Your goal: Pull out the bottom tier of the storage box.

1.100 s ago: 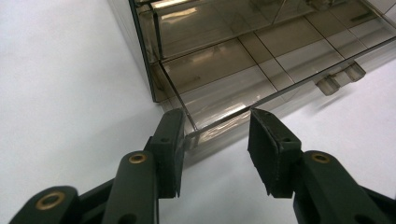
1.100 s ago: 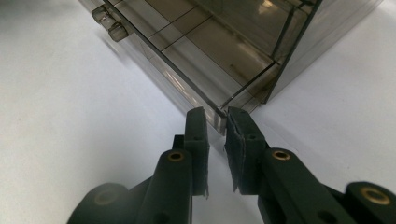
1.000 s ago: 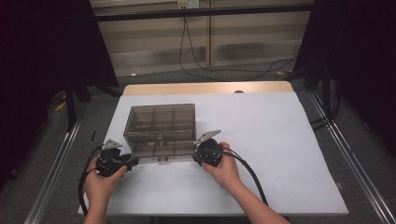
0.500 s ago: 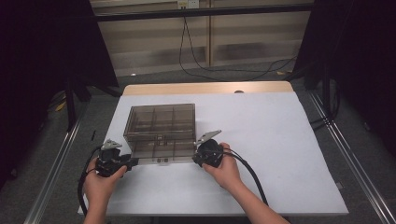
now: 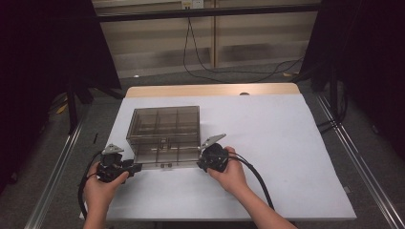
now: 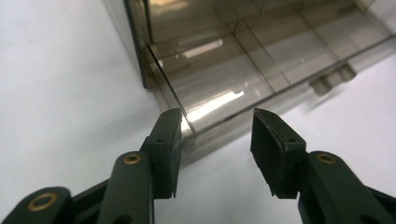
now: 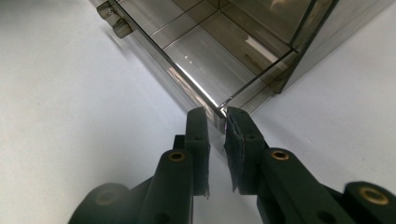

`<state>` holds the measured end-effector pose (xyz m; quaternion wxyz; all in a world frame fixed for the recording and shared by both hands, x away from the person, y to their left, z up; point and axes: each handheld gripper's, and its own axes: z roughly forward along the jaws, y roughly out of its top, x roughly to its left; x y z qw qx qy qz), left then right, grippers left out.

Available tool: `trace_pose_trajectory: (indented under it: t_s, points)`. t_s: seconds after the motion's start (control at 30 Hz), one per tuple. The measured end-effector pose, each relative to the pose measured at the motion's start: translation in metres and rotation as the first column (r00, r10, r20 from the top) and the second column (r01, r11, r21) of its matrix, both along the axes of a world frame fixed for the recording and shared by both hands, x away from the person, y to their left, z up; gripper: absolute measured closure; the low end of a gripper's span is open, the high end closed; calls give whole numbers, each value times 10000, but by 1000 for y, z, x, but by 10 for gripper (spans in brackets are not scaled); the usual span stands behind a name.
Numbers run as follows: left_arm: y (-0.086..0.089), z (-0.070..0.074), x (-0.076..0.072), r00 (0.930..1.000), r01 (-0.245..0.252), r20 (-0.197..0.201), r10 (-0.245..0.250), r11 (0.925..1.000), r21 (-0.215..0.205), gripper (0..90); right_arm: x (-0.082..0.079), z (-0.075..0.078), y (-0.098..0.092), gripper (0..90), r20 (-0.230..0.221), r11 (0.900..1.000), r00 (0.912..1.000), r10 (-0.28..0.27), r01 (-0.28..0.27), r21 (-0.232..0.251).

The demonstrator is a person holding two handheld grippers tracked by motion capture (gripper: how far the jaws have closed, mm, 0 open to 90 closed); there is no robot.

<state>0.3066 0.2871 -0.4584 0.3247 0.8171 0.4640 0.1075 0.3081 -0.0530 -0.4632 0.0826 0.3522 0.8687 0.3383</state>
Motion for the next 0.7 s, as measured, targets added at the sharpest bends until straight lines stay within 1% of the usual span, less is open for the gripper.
trace_pose_trajectory:
  t_s: [0.03, 0.07, 0.17, 0.33, 0.37, 0.47, 0.53, 0.7]
  points:
    - [-1, -1, 0, 10000, -21, -35, 22, 10000, 23, 526, 0, 0, 0, 792, -12, 10000, 10000, 4, -4, 43]
    - [-2, -3, 1, 10000, -8, -71, 9, 9998, 175, 532, 0, 0, -1, 792, 28, 10000, 10000, -25, 25, 73]
    - [-1, -2, 1, 9999, -111, -108, 113, 9998, 190, 566, 0, 0, -1, 792, 41, 9999, 10000, -54, 54, 102]
    - [-2, -2, 1, 9998, -198, -92, 200, 9996, 187, 566, -1, 0, -1, 794, -16, 9999, 10000, -9, 9, 106]
    - [-2, -1, 1, 9997, -212, -128, 215, 9994, 258, 566, -1, 0, -1, 793, -14, 9998, 10000, -38, 38, 175]
    - [-2, 0, 0, 9996, -206, -201, 210, 9996, 190, 567, -2, 1, -2, 794, -127, 9998, 9999, -47, 49, 192]
    - [-2, 0, 0, 9995, -217, -218, 221, 9996, 203, 569, -1, 1, -2, 794, -57, 9999, 10000, 25, -24, 166]
    - [-3, 2, -1, 9994, -168, -307, 179, 9992, 354, 570, -4, 1, -2, 793, -179, 9997, 9998, -13, 17, 236]
